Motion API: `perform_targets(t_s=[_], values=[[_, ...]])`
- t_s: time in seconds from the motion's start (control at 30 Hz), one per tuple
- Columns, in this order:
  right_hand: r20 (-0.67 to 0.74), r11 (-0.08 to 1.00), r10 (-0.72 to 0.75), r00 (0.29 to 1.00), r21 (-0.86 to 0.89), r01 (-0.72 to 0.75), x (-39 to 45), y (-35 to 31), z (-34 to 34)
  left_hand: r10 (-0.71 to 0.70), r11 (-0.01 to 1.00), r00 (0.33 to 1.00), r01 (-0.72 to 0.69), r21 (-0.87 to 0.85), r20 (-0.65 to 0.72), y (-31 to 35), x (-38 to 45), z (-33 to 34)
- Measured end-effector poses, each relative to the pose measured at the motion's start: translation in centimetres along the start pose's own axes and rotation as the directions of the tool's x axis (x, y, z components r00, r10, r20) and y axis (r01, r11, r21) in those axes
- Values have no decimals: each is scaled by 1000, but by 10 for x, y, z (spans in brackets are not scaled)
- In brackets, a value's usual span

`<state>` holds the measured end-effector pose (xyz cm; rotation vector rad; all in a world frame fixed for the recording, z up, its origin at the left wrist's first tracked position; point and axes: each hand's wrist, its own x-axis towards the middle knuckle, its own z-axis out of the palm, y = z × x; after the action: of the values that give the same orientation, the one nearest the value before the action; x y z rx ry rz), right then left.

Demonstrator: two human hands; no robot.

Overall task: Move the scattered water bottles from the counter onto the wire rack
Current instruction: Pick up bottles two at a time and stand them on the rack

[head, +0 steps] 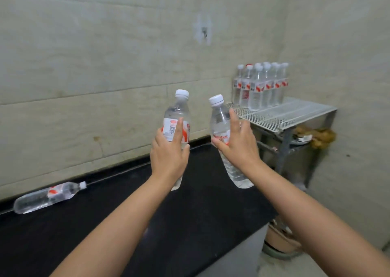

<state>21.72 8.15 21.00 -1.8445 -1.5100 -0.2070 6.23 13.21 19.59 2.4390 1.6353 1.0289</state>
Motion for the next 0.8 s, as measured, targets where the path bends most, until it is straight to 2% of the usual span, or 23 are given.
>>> perform_targets(t_s=[0.2, 0.33, 0.47, 0.57, 0.67, 0.8], values=[[-107, 998, -20, 994, -69, 13, 63, 80, -23, 122, 983, 984, -137, -120, -130, 56, 62, 45], [-140, 999, -17, 990, -48, 11, 129, 123, -31, 216, 963, 944, -248, -104, -251, 86, 122, 83], [-183, 999, -7, 983, -38, 0, 192, 160, -34, 187, 966, 956, -220, -132, -225, 117, 185, 116], [-236, 1000, 16, 972, 5, -15, 227, 193, -33, 245, 952, 931, -284, -113, -271, 139, 217, 148], [-238, 998, 50, 970, 48, -39, 257, 229, -28, 210, 946, 935, -269, -183, -287, 158, 241, 182], [-238, 997, 28, 971, 78, -9, 296, 282, -19, 207, 950, 930, -265, -164, -305, 184, 266, 227]])
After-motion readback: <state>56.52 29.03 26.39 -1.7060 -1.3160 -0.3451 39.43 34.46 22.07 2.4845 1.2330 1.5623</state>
